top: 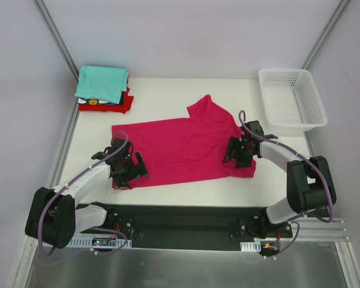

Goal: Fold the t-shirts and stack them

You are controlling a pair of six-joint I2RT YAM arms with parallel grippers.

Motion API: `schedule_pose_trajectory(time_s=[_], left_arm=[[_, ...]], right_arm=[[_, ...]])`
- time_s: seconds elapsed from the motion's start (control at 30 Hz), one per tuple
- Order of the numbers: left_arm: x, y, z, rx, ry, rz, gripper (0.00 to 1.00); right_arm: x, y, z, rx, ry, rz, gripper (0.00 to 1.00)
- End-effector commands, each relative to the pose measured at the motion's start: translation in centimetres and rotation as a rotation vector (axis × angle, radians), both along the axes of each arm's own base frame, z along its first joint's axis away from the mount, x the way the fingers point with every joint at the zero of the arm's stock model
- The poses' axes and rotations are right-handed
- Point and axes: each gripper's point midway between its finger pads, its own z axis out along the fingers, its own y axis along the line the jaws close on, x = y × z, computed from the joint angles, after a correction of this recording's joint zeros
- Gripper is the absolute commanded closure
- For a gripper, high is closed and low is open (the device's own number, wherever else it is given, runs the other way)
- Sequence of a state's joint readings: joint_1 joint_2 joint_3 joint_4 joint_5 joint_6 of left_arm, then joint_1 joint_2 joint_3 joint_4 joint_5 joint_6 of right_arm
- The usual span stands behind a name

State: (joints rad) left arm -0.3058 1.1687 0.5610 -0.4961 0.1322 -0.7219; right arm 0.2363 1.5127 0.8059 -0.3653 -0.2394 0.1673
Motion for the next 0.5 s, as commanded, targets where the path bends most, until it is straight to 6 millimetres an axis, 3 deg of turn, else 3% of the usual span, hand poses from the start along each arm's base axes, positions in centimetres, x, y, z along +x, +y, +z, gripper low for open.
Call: schedule_pose_trajectory(time_s=[0.0, 0.47], left_arm=[[-1.6, 1.5, -2.0, 0.055, 0.053, 0.038, 0.01], [-2.0, 2.3, -2.2, 0.078, 0.058, 0.066, 0.01]], right_arm=[[0.0, -2.8, -0.6, -0.167, 0.032, -0.022, 0.33], [2.9, -5.8, -0.1, -0.353, -0.010, -0.022, 0.32]])
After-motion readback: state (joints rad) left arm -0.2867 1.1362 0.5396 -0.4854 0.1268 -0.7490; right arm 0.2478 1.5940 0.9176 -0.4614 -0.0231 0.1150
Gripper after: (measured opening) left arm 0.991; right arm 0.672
